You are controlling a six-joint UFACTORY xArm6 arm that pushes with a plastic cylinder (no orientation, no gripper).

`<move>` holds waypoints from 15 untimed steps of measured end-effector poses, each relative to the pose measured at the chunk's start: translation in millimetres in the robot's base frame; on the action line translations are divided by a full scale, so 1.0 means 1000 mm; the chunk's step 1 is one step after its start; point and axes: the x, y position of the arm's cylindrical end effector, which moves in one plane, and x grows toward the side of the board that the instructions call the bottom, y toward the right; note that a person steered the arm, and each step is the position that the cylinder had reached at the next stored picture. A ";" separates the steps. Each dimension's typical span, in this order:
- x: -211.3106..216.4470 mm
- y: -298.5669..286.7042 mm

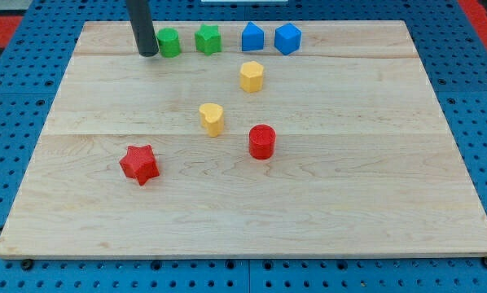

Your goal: Move the yellow hexagon parallel to the red circle

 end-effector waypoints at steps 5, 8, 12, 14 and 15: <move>0.027 0.023; 0.028 0.121; 0.086 0.230; 0.126 0.245; 0.145 0.255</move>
